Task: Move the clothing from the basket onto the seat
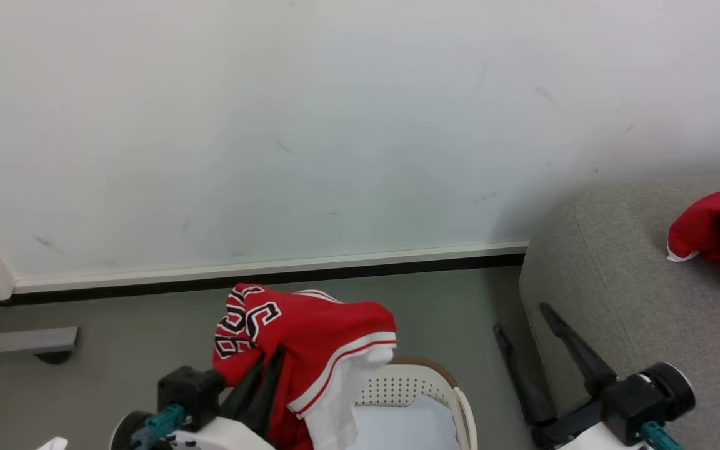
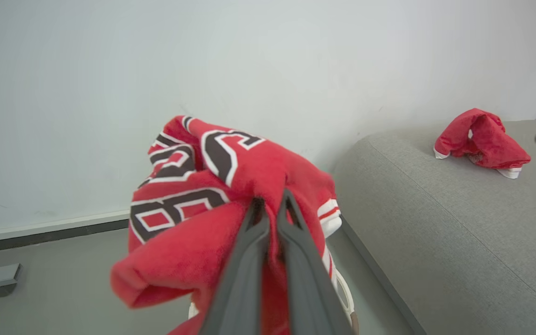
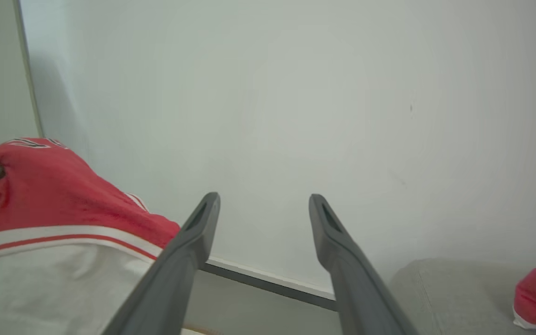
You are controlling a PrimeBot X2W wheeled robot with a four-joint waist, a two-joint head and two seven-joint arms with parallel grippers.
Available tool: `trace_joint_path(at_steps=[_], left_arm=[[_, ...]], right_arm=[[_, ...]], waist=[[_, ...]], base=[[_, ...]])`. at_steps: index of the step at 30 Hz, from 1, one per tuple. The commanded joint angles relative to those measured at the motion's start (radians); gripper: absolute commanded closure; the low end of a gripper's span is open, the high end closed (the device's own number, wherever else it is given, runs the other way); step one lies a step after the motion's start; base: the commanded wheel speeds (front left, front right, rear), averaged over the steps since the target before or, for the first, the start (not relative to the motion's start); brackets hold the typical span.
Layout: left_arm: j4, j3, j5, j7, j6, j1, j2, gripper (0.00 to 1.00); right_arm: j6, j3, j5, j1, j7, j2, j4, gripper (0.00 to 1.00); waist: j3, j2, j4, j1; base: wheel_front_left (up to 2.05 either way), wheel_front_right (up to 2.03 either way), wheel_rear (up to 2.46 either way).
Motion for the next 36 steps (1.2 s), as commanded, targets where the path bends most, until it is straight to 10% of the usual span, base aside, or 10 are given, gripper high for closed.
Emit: trace_joint_path(at_steps=[1, 13, 34, 35, 36], left_arm=[[-0.02, -0.003, 0.012, 0.009, -0.001, -0.013, 0.011, 1.0], [-0.086, -0.087, 0.065, 0.095, -0.05, -0.086, 0.024, 1.0], [-0.085, -0.226, 0.081, 0.17, -0.211, -0.18, -0.032, 1.0], [-0.084, -0.228, 0.079, 0.168, -0.215, -0.184, -0.038, 1.0], [-0.082, -0.23, 0.075, 0.167, -0.22, -0.187, -0.043, 1.0]], right_arm=[[-0.003, 0.061, -0.007, -0.031, 0.001, -0.036, 0.002, 0.0], [-0.003, 0.596, 0.112, -0.334, 0.035, -0.25, -0.006, 0.0], [-0.003, 0.974, 0.481, -0.571, 0.131, -0.352, -0.016, 0.0], [-0.003, 0.977, 0.496, -0.57, 0.129, -0.349, -0.02, 0.17], [-0.003, 0.978, 0.51, -0.571, 0.12, -0.345, -0.027, 0.65]], waist=[[-0.001, -0.0001, 0.0, 0.0001], [-0.012, -0.0001, 0.008, 0.0001], [-0.024, -0.0001, 0.024, 0.0001], [-0.025, -0.0001, 0.023, 0.0001], [-0.026, -0.0001, 0.022, 0.0001]], base=[[0.0, 0.0, 0.0], [0.0, 0.0, 0.0], [0.0, 0.0, 0.0], [0.0, 0.0, 0.0], [0.0, 0.0, 0.0]])
